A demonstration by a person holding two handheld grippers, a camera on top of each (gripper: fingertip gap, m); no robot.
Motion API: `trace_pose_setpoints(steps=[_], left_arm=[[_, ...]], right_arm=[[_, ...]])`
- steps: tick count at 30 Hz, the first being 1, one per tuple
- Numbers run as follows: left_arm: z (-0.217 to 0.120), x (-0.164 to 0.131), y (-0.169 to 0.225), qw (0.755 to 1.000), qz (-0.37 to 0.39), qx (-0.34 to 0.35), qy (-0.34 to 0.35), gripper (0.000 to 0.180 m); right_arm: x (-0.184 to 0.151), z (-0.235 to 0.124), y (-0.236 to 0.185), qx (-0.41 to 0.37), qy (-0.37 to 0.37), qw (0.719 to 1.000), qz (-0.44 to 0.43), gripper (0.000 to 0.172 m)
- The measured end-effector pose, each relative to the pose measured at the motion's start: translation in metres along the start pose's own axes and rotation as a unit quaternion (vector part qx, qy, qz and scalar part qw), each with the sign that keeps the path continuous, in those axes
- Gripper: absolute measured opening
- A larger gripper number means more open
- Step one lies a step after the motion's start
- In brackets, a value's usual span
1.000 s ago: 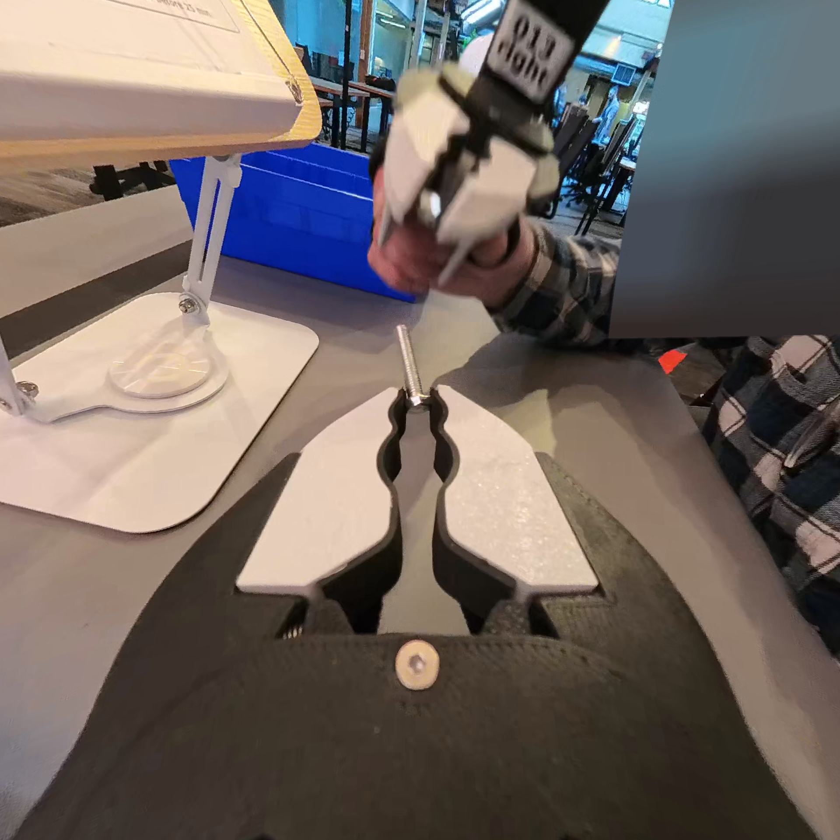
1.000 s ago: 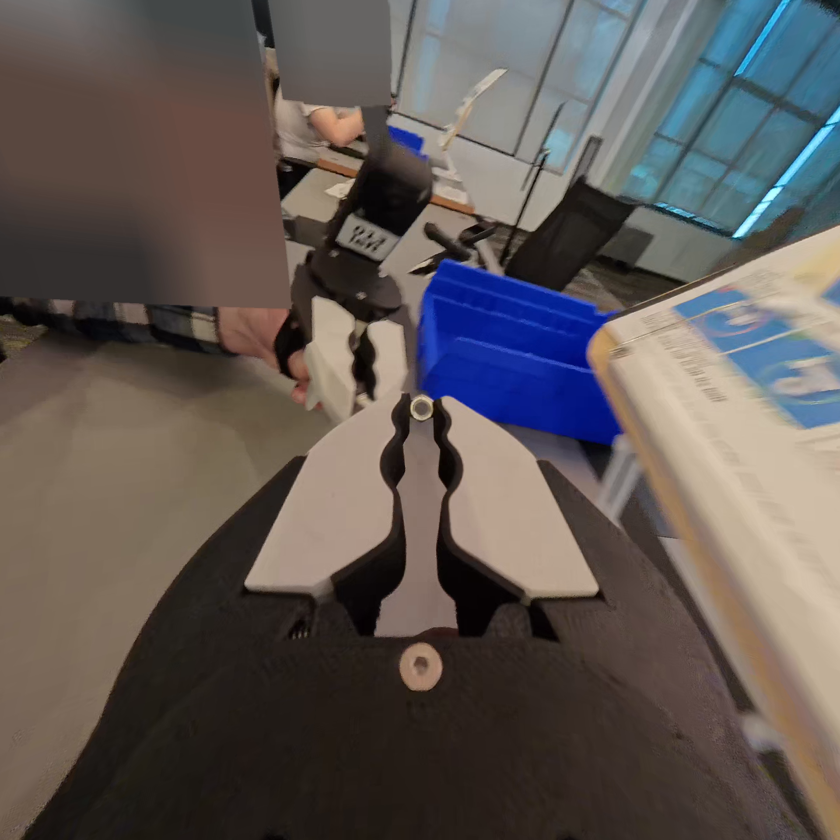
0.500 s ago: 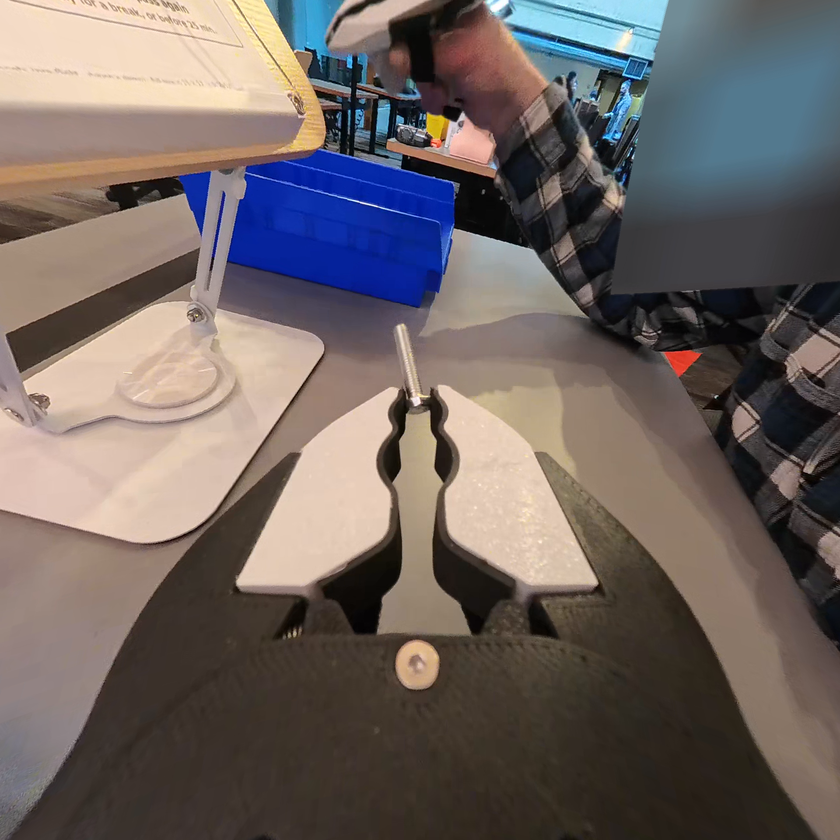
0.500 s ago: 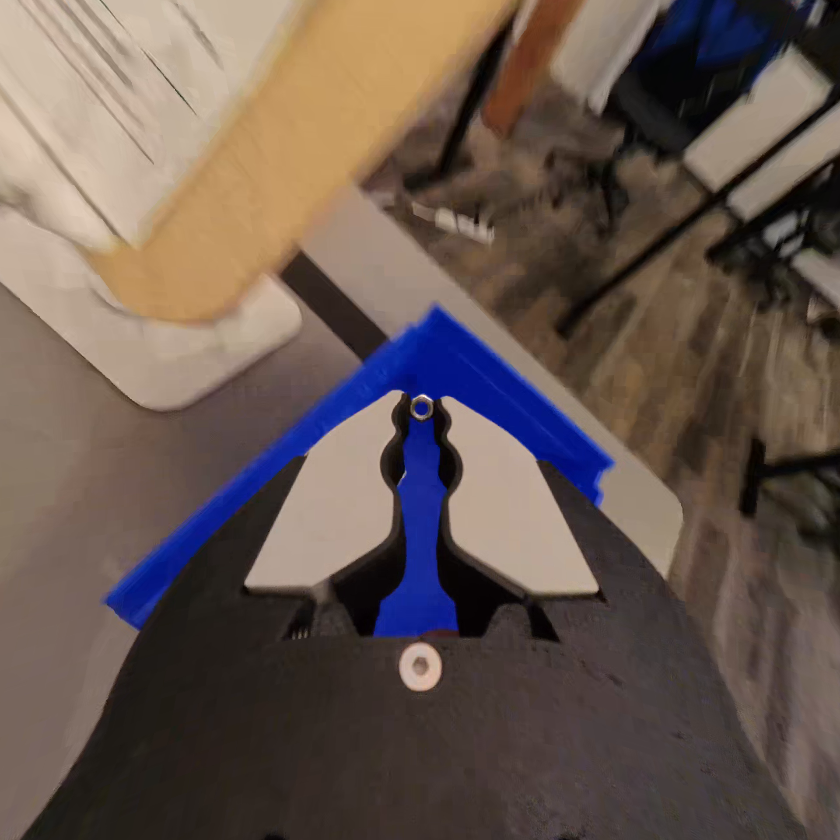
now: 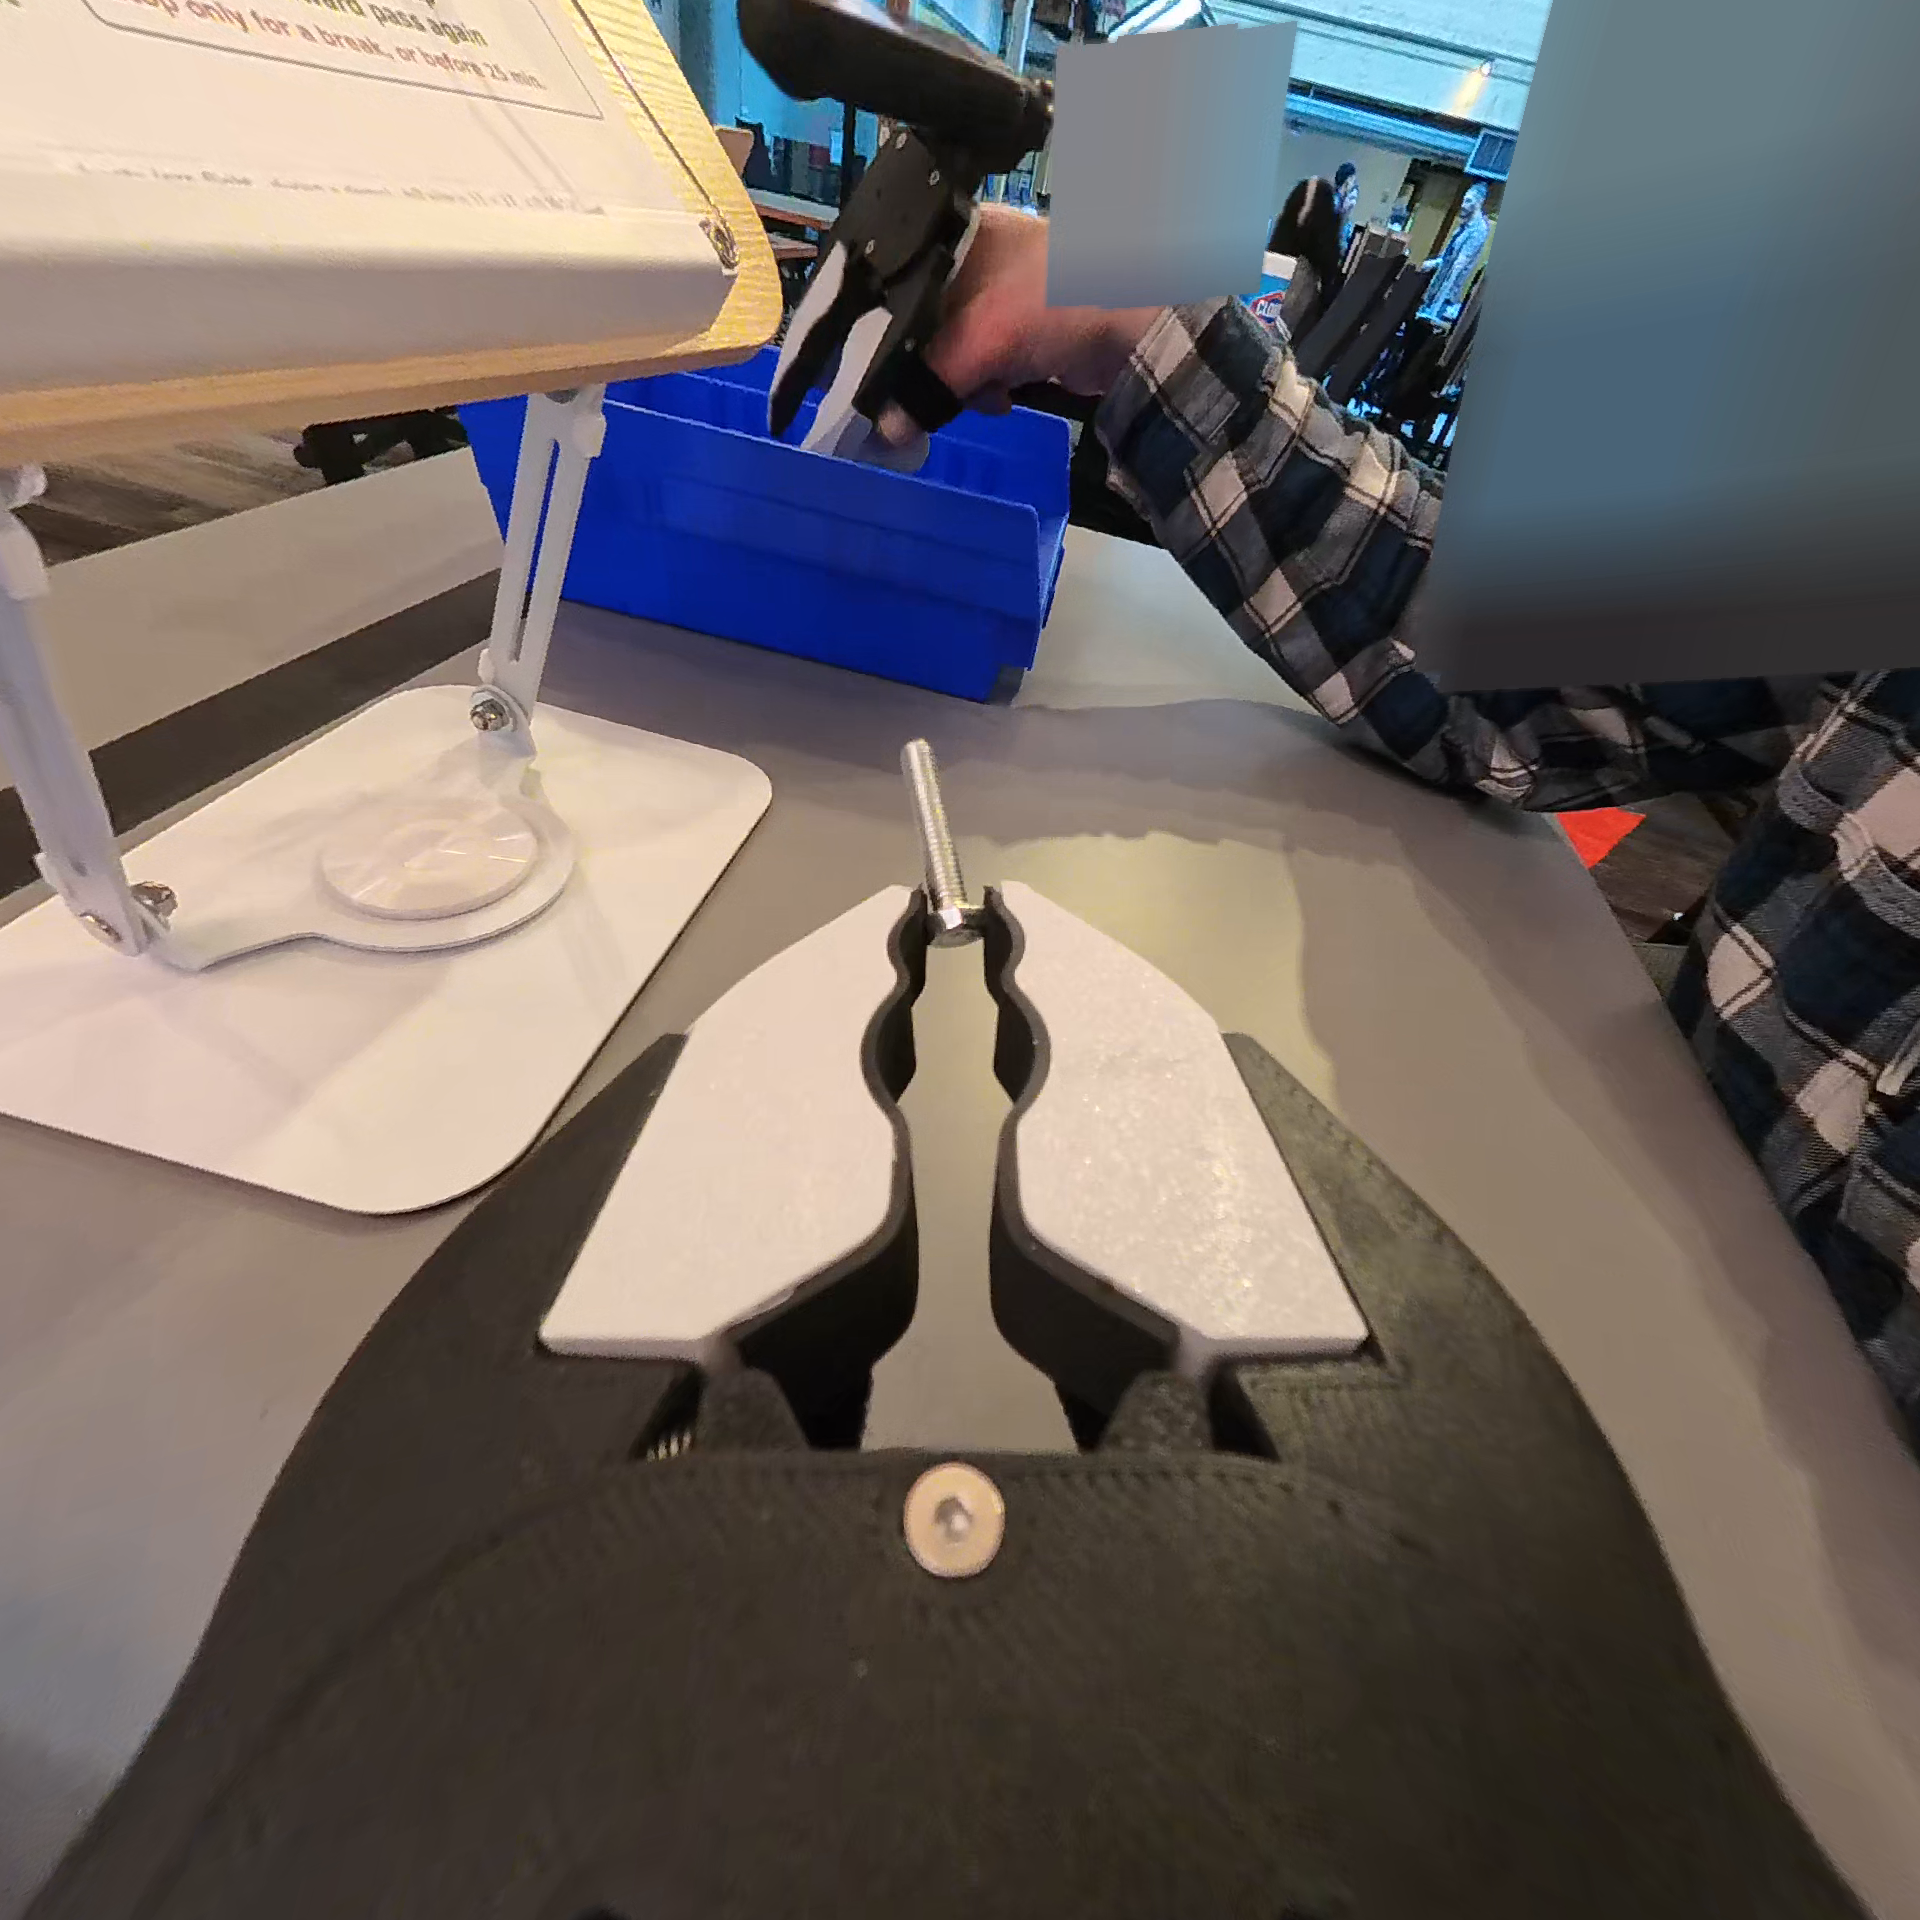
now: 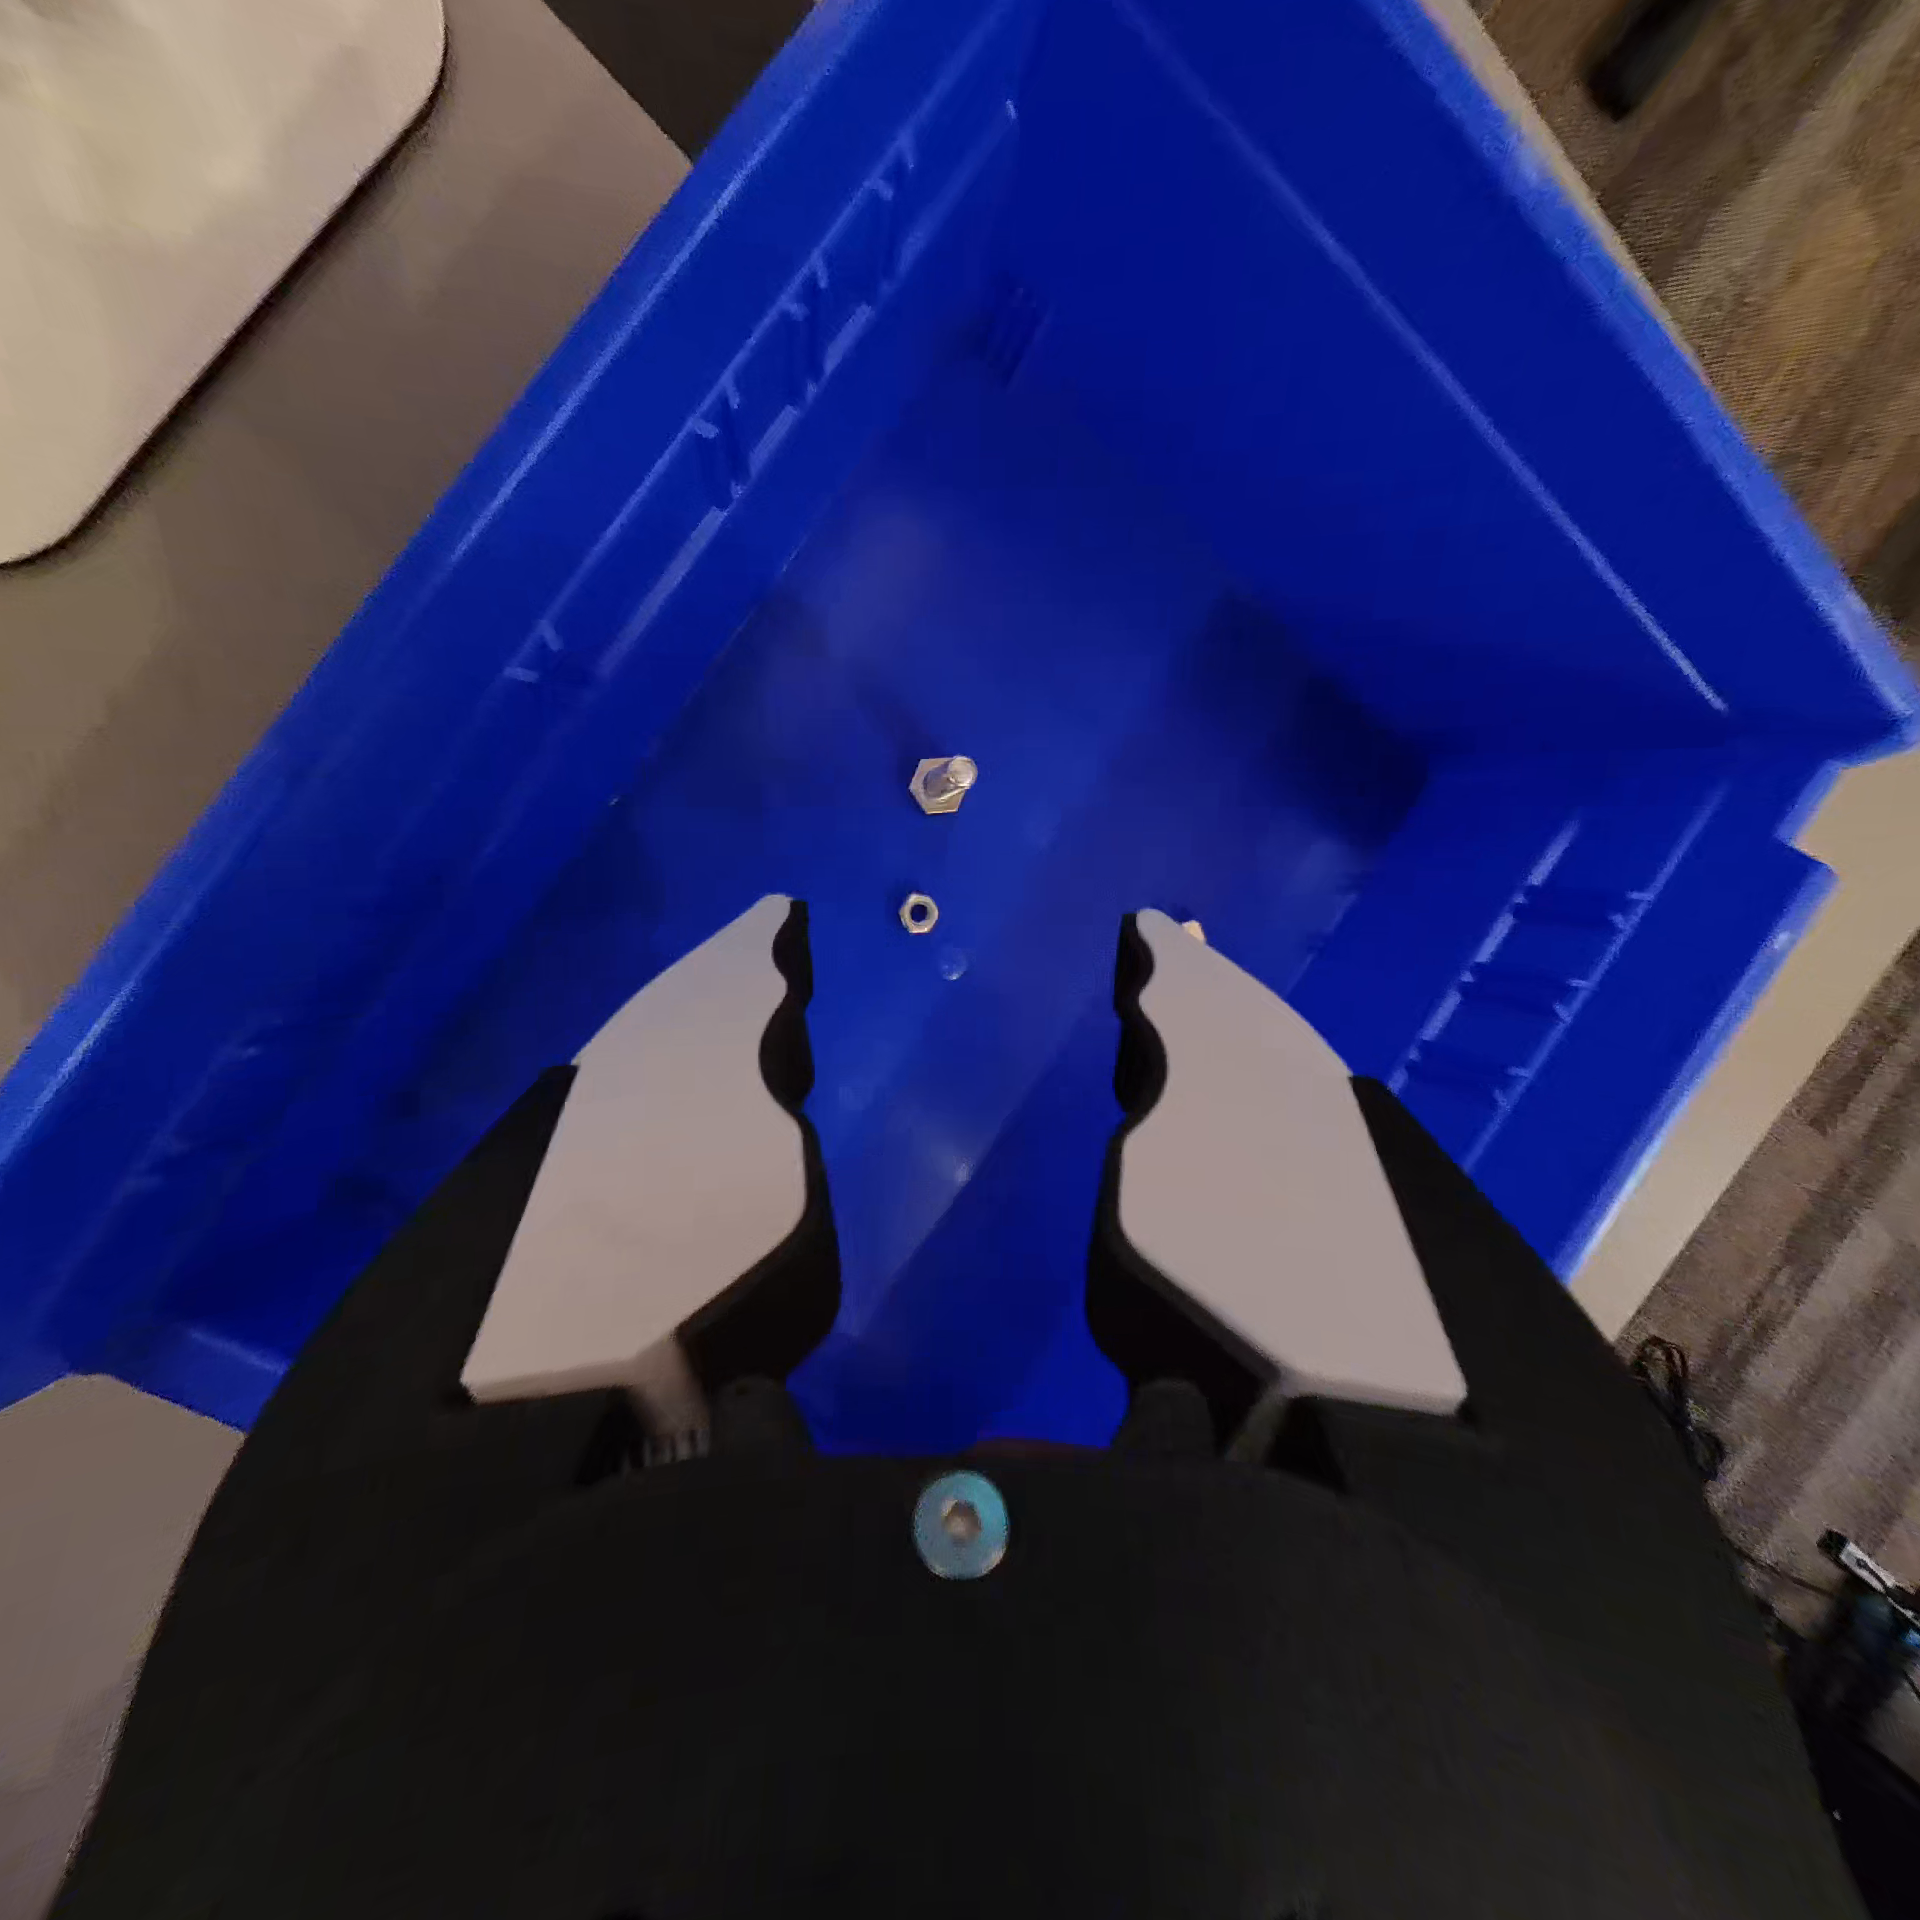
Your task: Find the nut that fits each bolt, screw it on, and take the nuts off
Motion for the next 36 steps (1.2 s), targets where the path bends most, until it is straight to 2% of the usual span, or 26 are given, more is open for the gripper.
trace_pose_setpoints(steps=[5,8,11,15,18,21,22,29,34,36], left_arm=[[-0.005,0.004,-0.004,0.999,0.013,0.039,0.013,0.01],[-0.008,0.01,-0.005,0.994,0.04,0.099,0.015,0.009],[-0.01,0.02,0.001,0.99,0.057,0.121,0.04,0.009],[-0.01,0.028,0.007,0.991,0.024,0.081,0.103,0.009],[-0.008,0.033,0.013,0.989,0.003,0.031,0.148,0.009],[-0.001,0.035,0.019,0.986,-0.01,-0.004,0.165,0.009],[0.001,0.035,0.02,0.985,-0.015,-0.011,0.17,0.009],[0.005,0.036,0.024,0.98,-0.034,-0.048,0.192,0.009],[0.01,0.036,0.03,0.983,-0.014,-0.048,0.178,0.009],[0.012,0.036,0.032,0.983,-0.01,-0.049,0.176,0.01]], right_arm=[[0.011,-0.046,0.002,-0.067,0.065,0.996,0.004,0.052],[0.036,-0.104,-0.03,-0.081,0.194,0.977,-0.035,0.035],[0.066,-0.157,-0.103,0.029,0.358,0.927,-0.106,0.022],[0.087,-0.179,-0.202,0.202,0.459,0.843,-0.194,0.021],[0.099,-0.17,-0.254,0.321,0.486,0.787,-0.203,0.027],[0.105,-0.153,-0.287,0.432,0.483,0.738,-0.19,0.032],[0.107,-0.148,-0.293,0.449,0.484,0.729,-0.181,0.034],[0.111,-0.129,-0.328,0.492,0.461,0.717,-0.179,0.032],[0.109,-0.127,-0.337,0.515,0.459,0.701,-0.182,0.007],[0.107,-0.128,-0.338,0.521,0.458,0.696,-0.184,0.006]])
Point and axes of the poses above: each gripper's, where its closed fingertips meet, z out along the fingers, x out of its top, y = z × x across the jaws, the point moved 4 cm from there along -z, back along the fingers, and after that the axes turned 14 degrees about -y, right-handed, at the moved point
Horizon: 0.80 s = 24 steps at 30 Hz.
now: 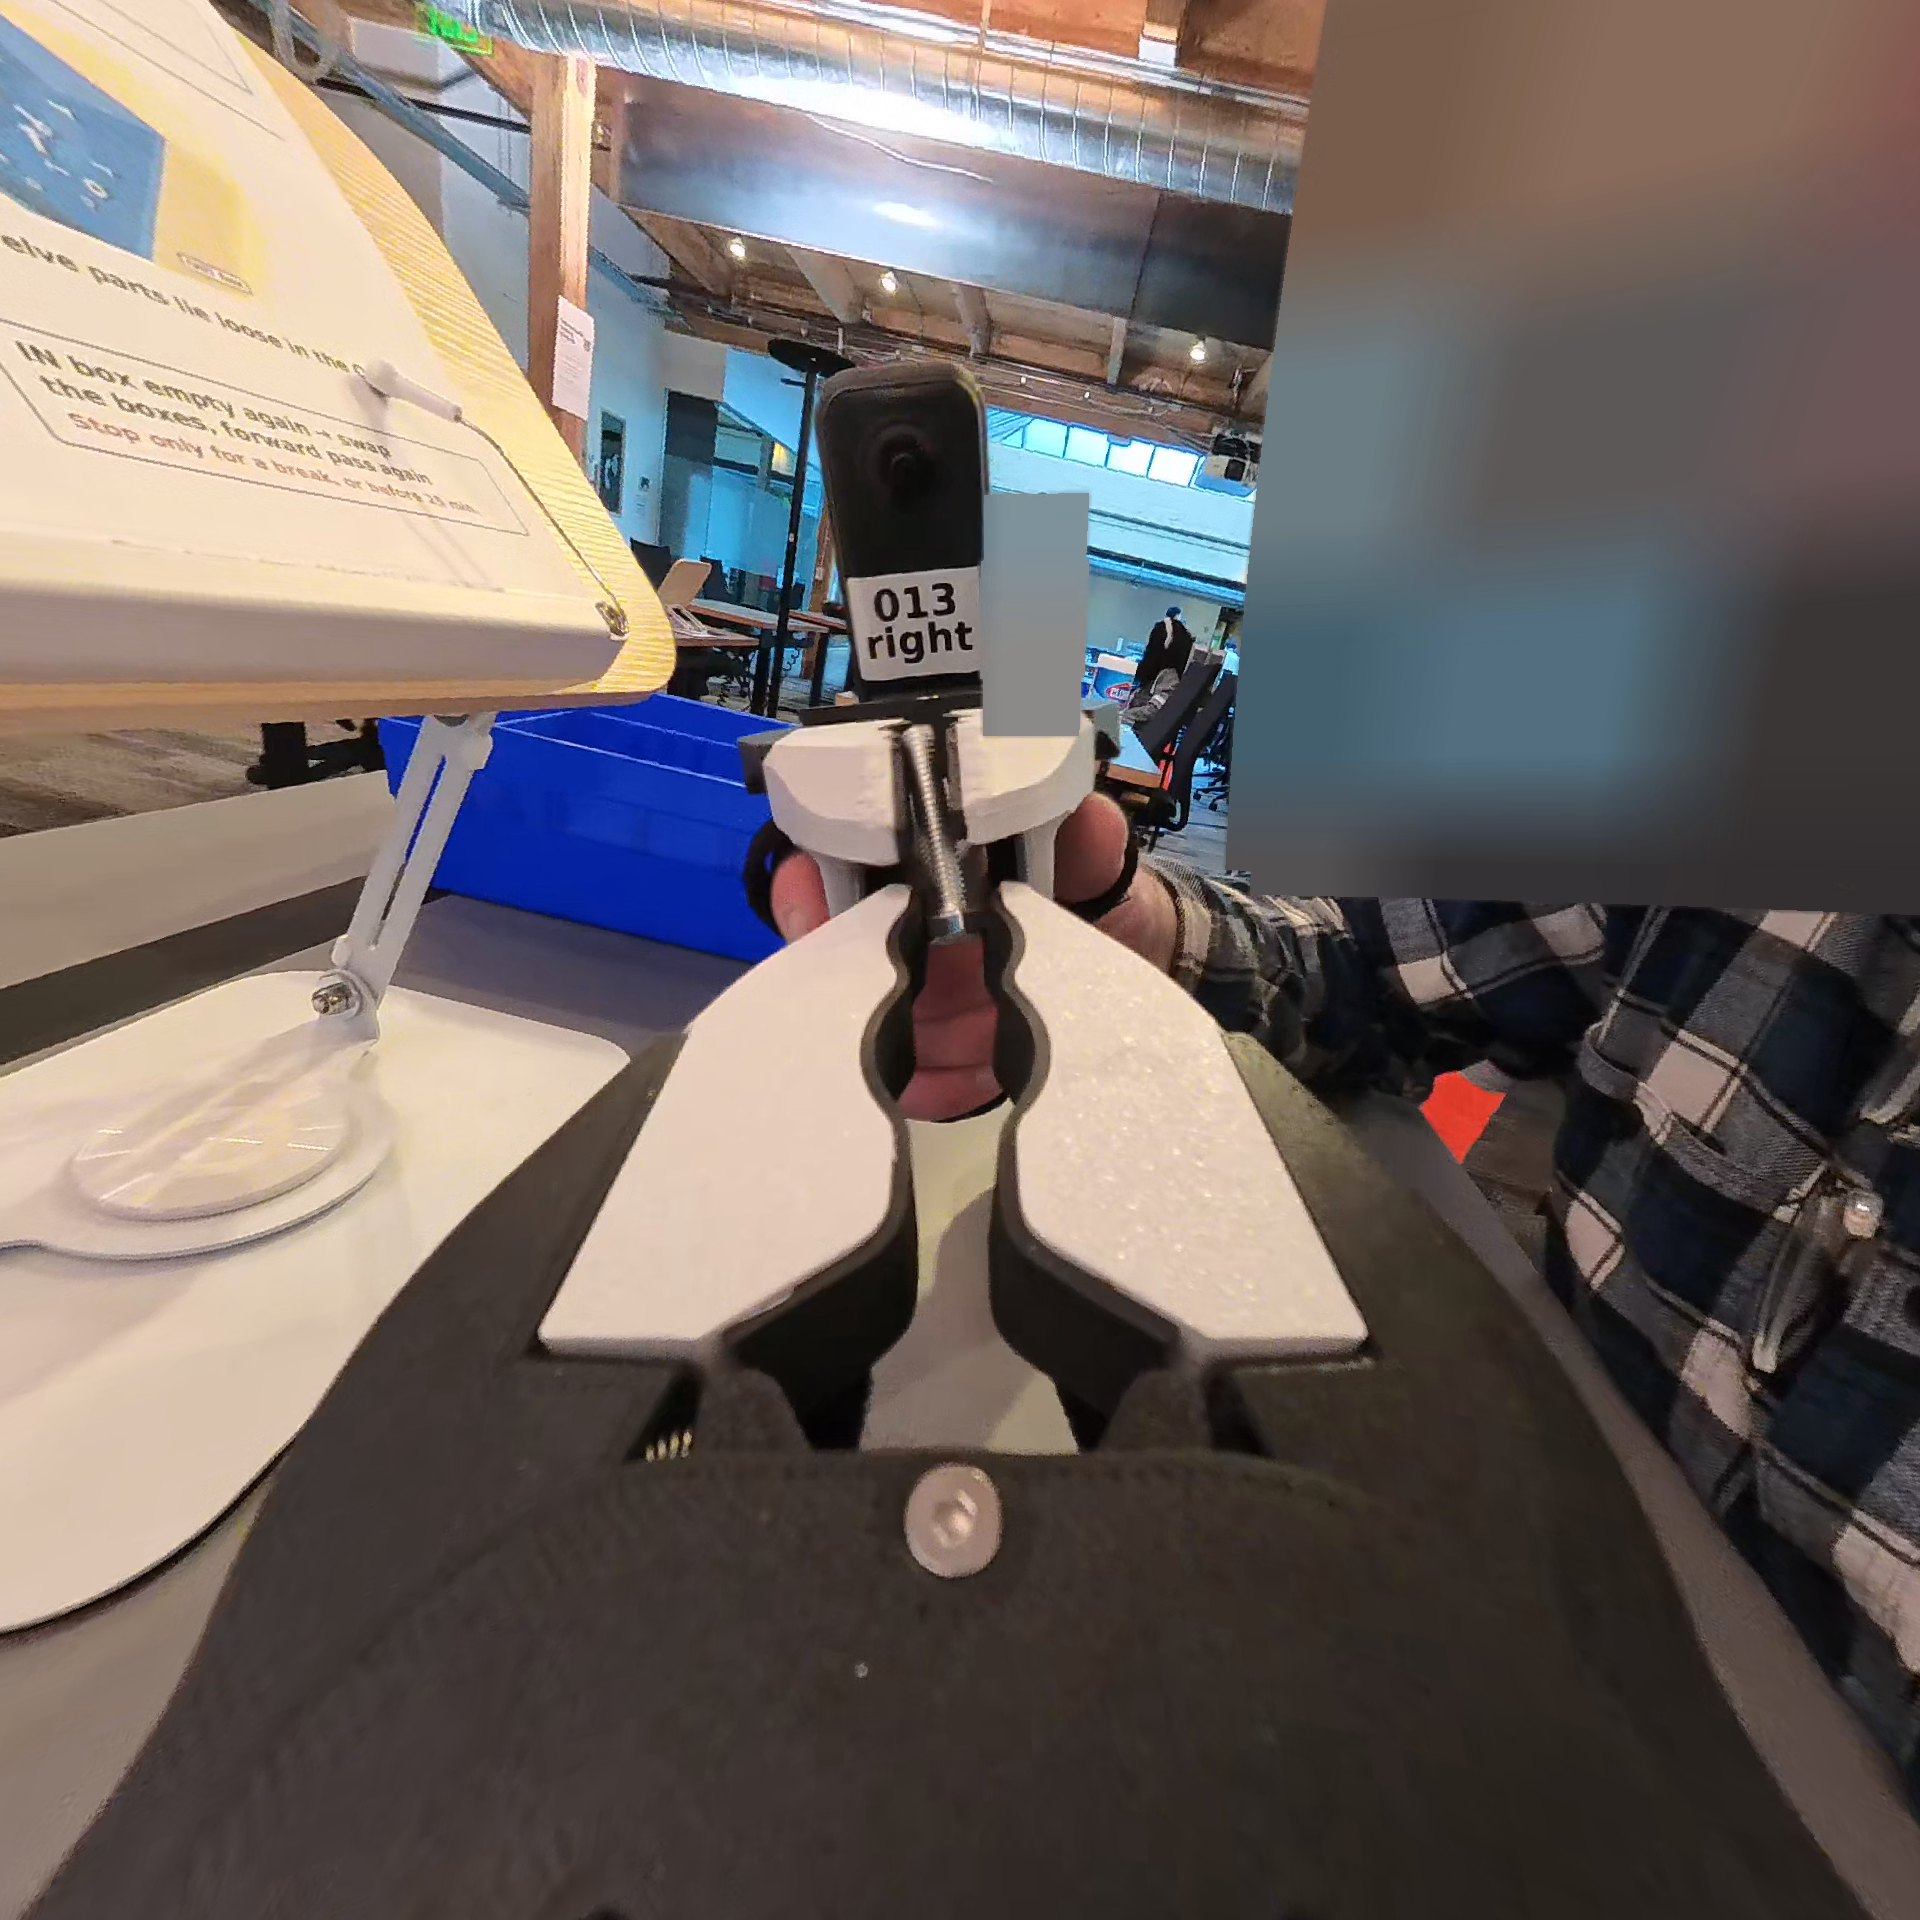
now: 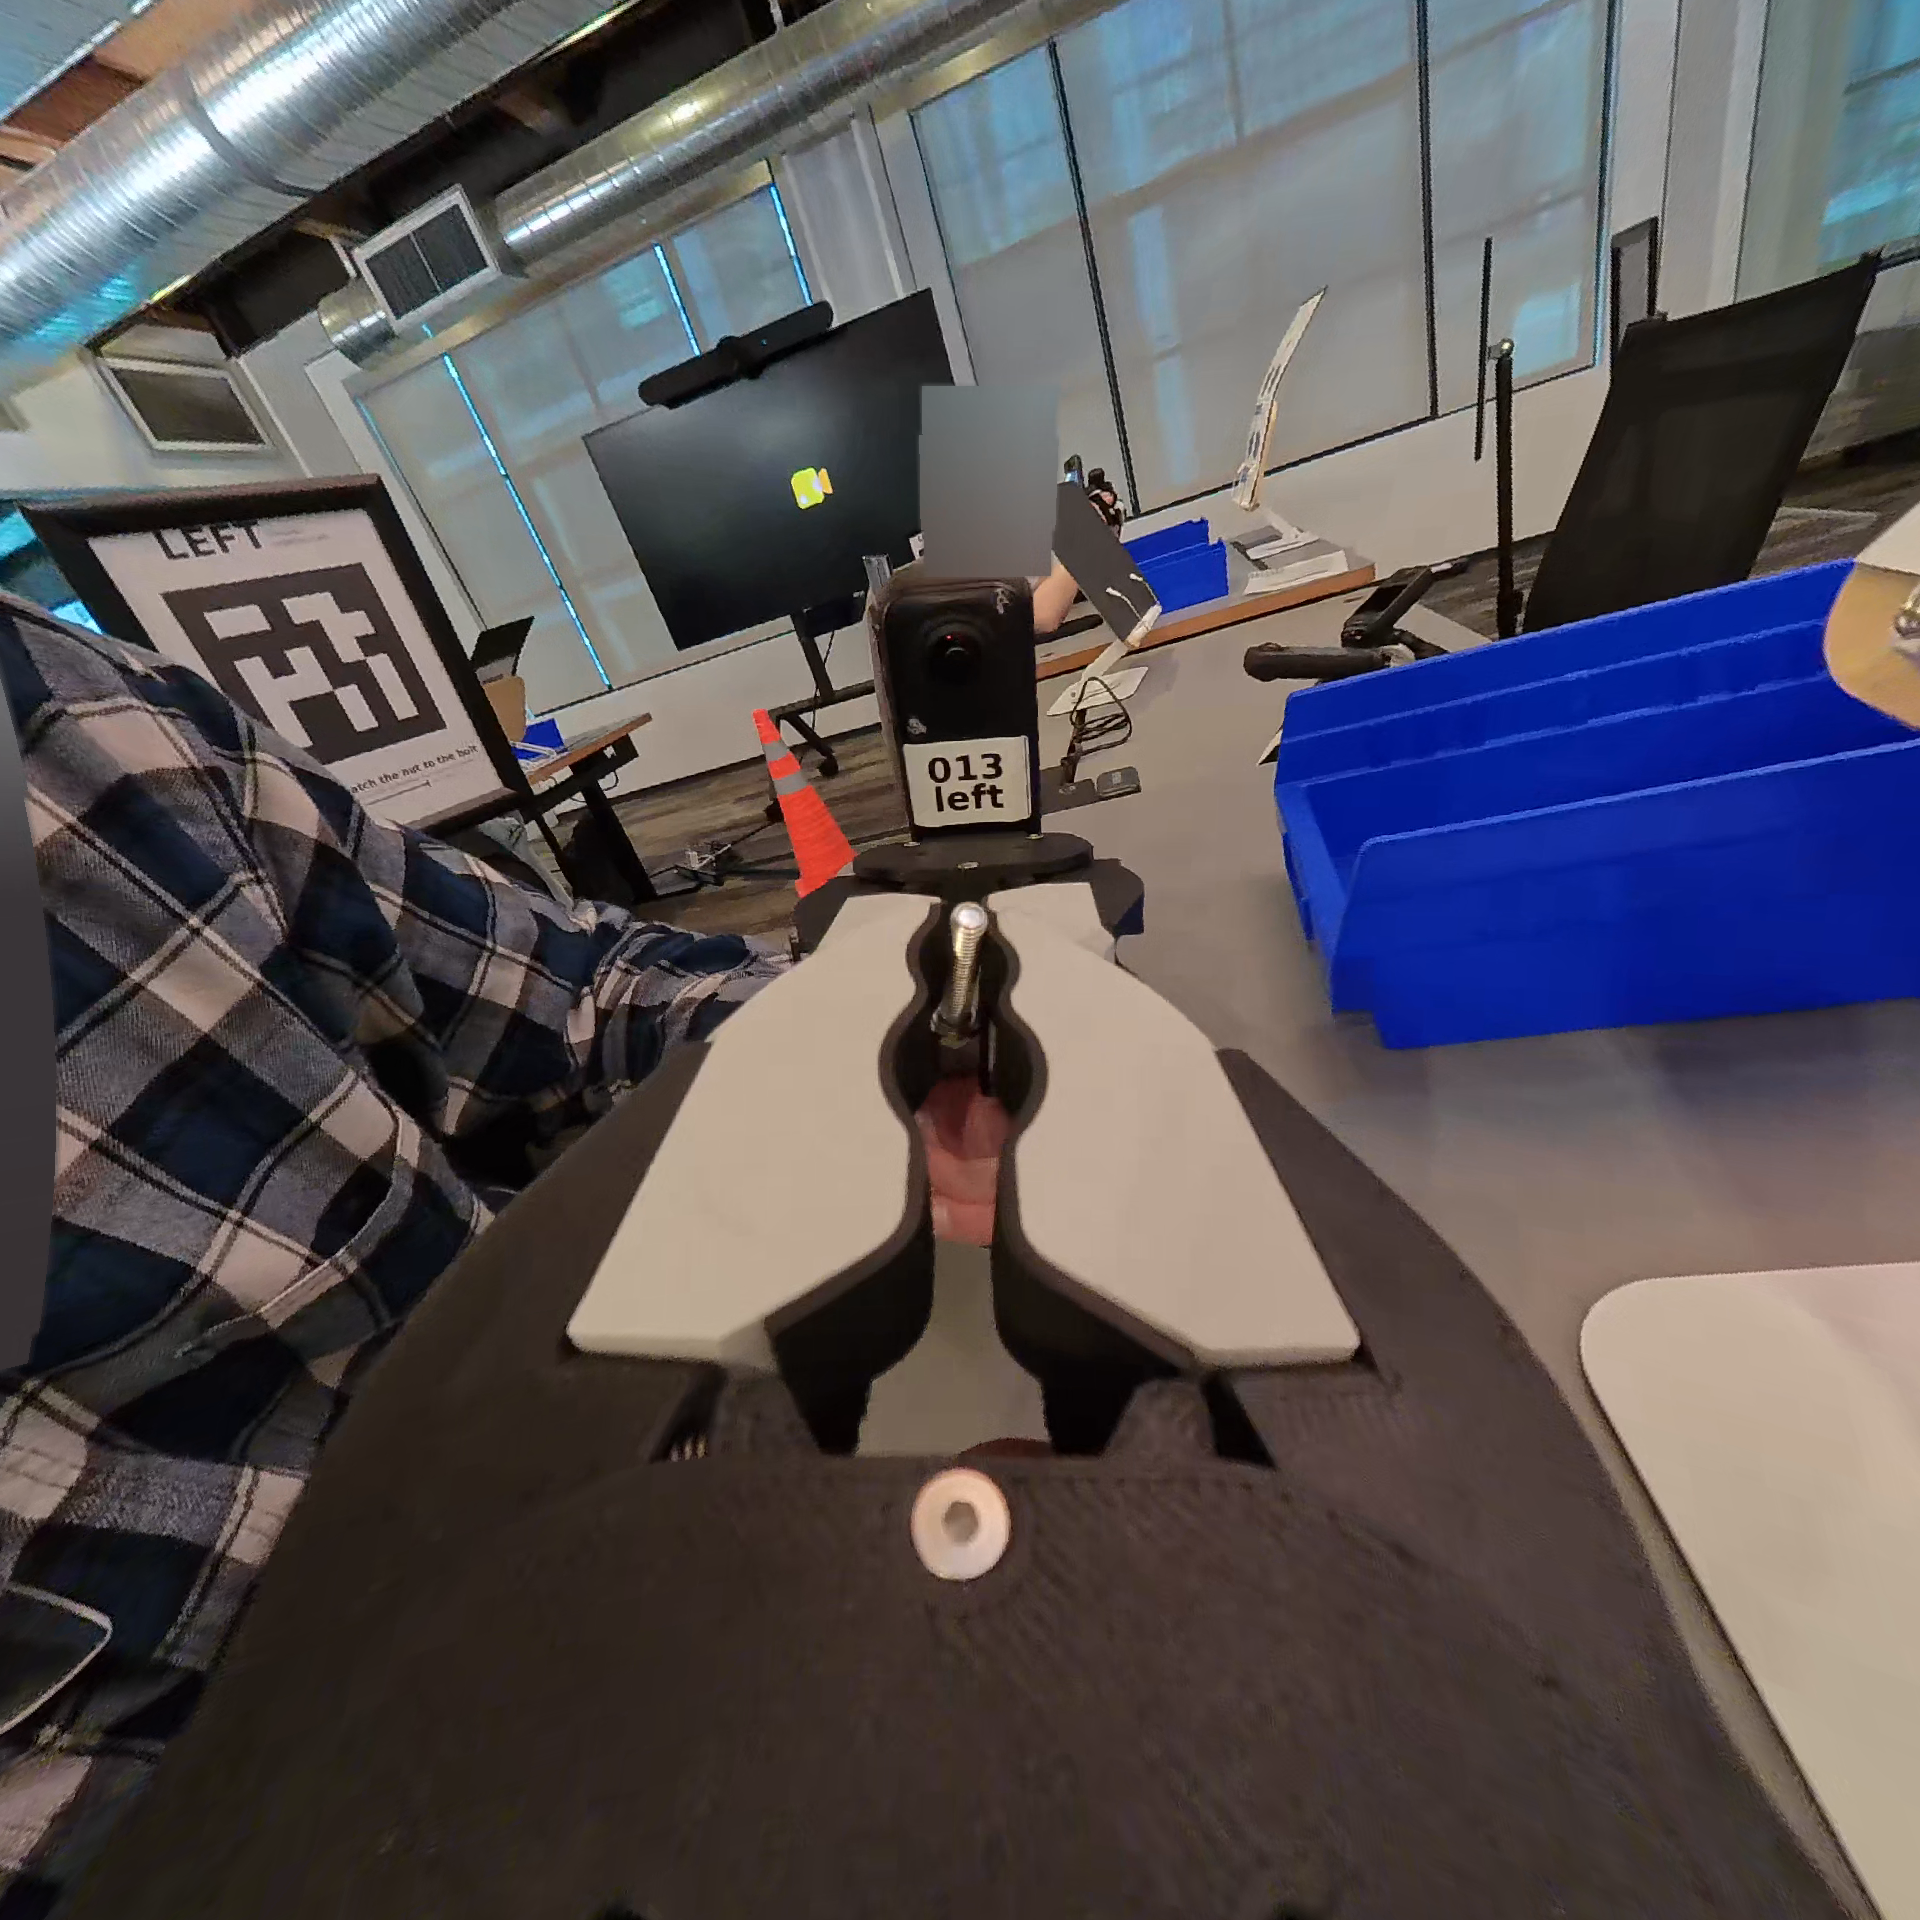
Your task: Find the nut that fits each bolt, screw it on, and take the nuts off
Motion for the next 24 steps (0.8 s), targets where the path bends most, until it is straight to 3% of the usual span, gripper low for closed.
trace_pose_setpoints(steps=[4,6,8,10,12,14,17,20,24], left_arm=[[0.0,0.003,0.001,1.0,-0.009,-0.005,0.008,0.01],[-0.002,0.004,-0.002,1.0,-0.012,0.014,0.015,0.021],[-0.004,0.004,-0.007,0.999,-0.006,0.039,0.005,0.036],[-0.006,0.003,-0.006,0.999,0.01,0.049,-0.009,0.033],[-0.006,0.002,-0.004,0.998,0.027,0.058,-0.019,0.022],[-0.005,-0.001,-0.002,0.997,0.042,0.062,-0.029,0.005],[0.0,-0.007,-0.002,0.995,0.056,0.068,-0.053,0.0],[0.005,-0.011,-0.001,0.993,0.065,0.068,-0.068,0.0],[0.008,-0.013,0.001,0.992,0.076,0.07,-0.078,0.0]], right_arm=[[0.004,-0.003,-0.005,-0.018,-0.02,0.999,-0.027,0.006],[0.016,-0.014,-0.009,-0.032,-0.015,0.998,-0.049,0.006],[0.037,-0.039,-0.01,-0.074,-0.007,0.994,-0.076,0.005],[0.062,-0.082,-0.007,-0.155,-0.009,0.981,-0.117,0.005],[0.078,-0.137,0.004,-0.28,-0.043,0.947,-0.148,0.006],[0.082,-0.195,0.018,-0.406,-0.09,0.896,-0.156,0.006],[0.071,-0.271,0.035,-0.531,-0.158,0.824,-0.115,0.006],[0.041,-0.316,0.058,-0.562,-0.214,0.798,-0.032,0.005],[-0.015,-0.346,0.091,-0.564,-0.311,0.761,0.076,0.006]])
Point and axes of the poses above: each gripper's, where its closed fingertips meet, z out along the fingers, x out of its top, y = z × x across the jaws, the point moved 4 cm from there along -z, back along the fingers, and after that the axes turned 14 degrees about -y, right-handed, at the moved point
